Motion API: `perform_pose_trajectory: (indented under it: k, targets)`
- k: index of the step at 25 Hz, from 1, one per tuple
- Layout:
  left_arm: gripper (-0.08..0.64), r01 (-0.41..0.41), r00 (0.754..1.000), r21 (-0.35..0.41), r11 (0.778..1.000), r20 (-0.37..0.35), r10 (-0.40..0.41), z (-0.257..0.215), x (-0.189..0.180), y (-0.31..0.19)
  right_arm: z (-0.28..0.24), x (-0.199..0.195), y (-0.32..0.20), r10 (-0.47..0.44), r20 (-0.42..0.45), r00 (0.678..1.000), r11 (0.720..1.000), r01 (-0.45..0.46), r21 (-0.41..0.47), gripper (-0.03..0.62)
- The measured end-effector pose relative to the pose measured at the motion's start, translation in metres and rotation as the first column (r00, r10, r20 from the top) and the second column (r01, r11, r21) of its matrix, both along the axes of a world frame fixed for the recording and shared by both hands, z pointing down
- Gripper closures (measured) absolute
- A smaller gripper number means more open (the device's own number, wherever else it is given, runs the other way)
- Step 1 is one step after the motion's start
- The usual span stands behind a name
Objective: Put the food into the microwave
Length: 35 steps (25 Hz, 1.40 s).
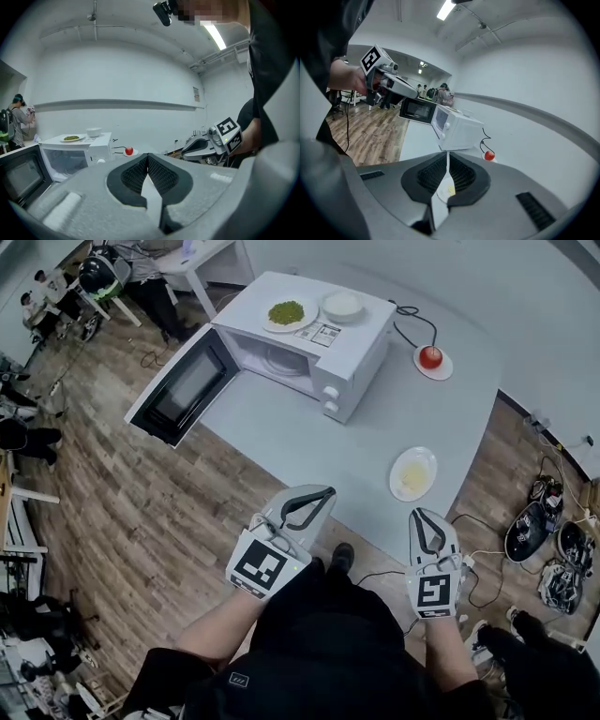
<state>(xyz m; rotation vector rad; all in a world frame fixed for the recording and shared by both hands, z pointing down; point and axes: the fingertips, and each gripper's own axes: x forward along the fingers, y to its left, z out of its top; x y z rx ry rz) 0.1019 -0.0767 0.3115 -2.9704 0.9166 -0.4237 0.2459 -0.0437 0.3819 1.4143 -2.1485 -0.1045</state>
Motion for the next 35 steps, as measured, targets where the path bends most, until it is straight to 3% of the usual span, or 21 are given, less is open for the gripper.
perform_pose_trajectory:
  k: [6,10,15,27,35]
  targets:
    - [0.552,-0.021,1.0,-0.018,1.0,-0.008,0.021,0.042,0.016,-0.039,0.035,0.006,-0.024,-0.024,-0.122,0.992,0.999,0.02,-0.039,0.575]
    - [0.552,-0.045,0.999,-0.021,0.999,-0.006,0.045,0.069,0.027,-0.057,0.058,0.007,-0.036,-0.014,-0.156,0.988,0.999,0.007,-0.049,0.575]
    - [0.552,-0.098,0.994,0.009,0.995,0.037,0.098,0.101,0.042,-0.068,0.096,0.006,-0.047,-0.046,-0.327,0.944,0.999,0.038,-0.03,0.575]
    - [0.552,-0.178,0.983,-0.036,0.983,0.046,0.18,0.162,0.072,-0.081,0.182,0.02,-0.053,-0.048,-0.37,0.928,0.993,0.003,-0.122,0.574]
    - [0.552,-0.193,0.98,-0.034,0.981,0.051,0.194,0.179,0.08,-0.084,0.212,0.025,-0.049,-0.081,-0.447,0.891,0.986,0.007,-0.164,0.503]
